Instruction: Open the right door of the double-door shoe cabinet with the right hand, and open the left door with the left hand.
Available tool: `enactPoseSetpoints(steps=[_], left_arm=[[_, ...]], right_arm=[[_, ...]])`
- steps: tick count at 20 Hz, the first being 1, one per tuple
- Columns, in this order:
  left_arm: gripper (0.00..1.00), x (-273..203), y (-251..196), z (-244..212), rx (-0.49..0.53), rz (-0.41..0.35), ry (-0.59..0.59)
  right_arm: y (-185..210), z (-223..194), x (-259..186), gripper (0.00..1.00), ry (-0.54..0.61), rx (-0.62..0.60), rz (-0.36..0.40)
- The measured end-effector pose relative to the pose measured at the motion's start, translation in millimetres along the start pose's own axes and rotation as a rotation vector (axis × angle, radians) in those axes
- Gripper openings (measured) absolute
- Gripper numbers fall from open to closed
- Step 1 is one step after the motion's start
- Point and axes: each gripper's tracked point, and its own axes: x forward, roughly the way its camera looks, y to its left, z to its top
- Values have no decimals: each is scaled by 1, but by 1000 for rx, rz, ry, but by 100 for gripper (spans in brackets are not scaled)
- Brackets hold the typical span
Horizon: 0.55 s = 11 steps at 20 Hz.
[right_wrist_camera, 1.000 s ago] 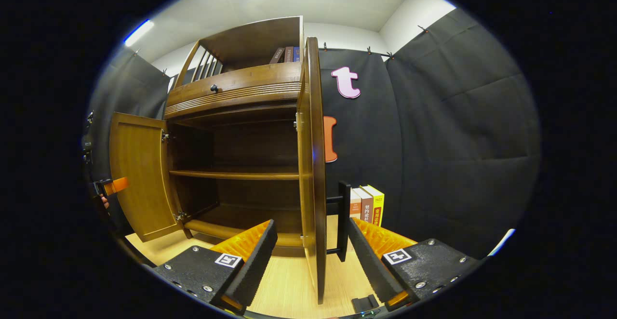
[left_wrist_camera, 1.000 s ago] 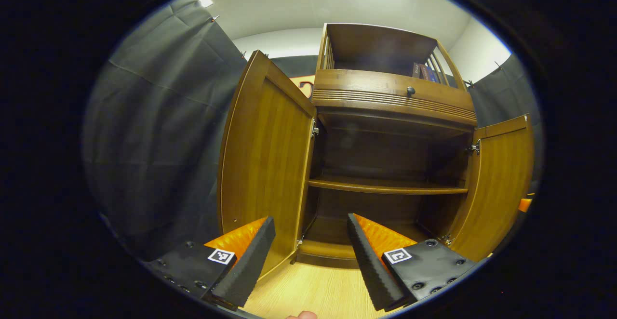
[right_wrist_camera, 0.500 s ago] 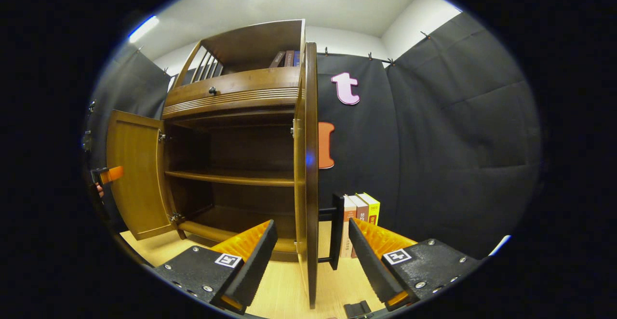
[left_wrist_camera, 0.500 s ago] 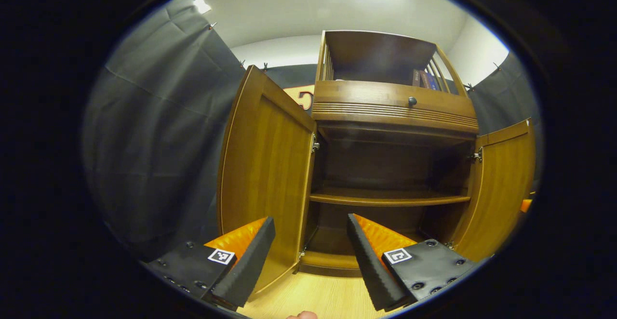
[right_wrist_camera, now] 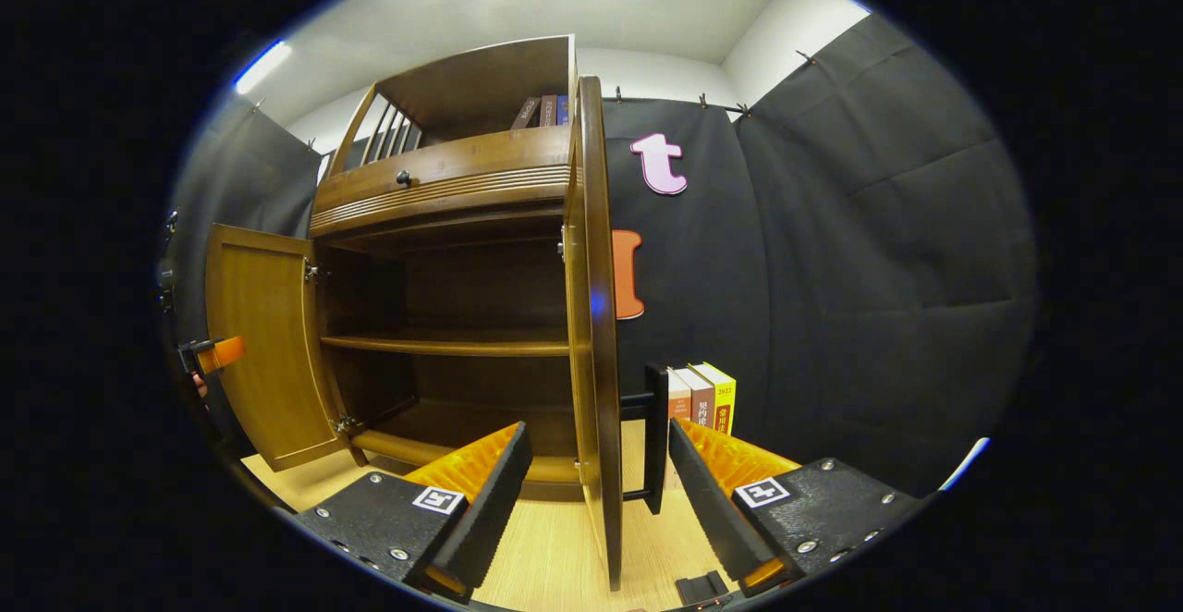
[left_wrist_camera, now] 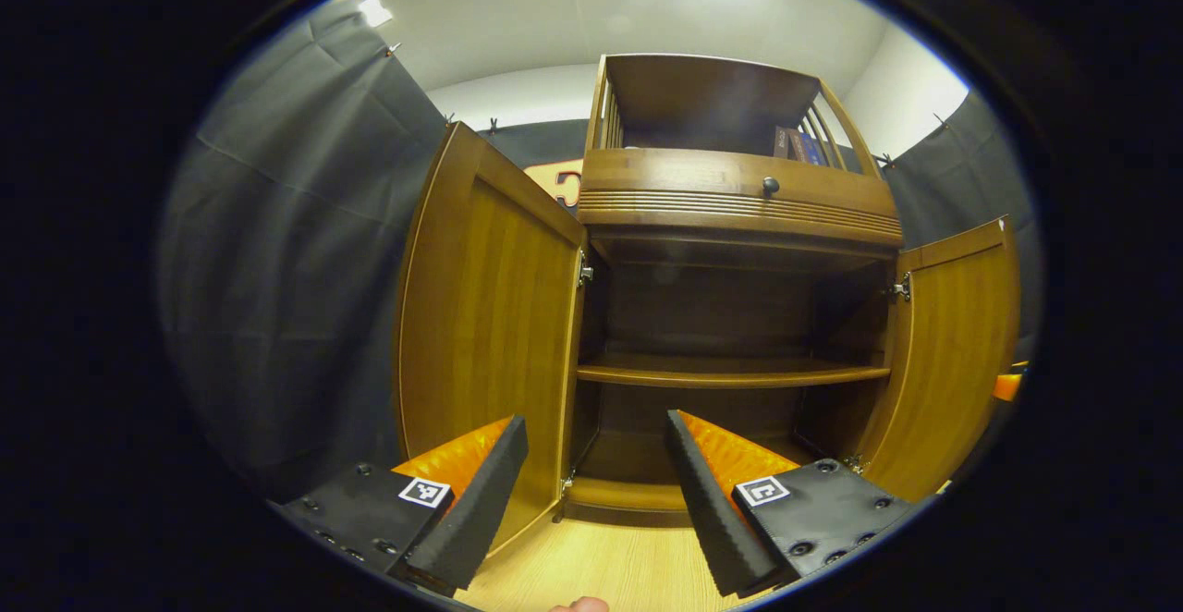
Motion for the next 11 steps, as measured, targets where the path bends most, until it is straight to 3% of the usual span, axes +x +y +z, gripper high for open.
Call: enactPoseSetpoints(steps=[2, 10, 11], left_arm=[[97, -3, -7, -8, -22, -19, 23], [98, -11, -25, -11, -14, -60, 24], [97, -12, -29, -13, -18, -70, 28]], right_arm=[[5, 5, -2, 95, -16, -26, 1], [20, 6, 0, 91, -20, -42, 24], [20, 6, 0, 97, -17, -33, 25]])
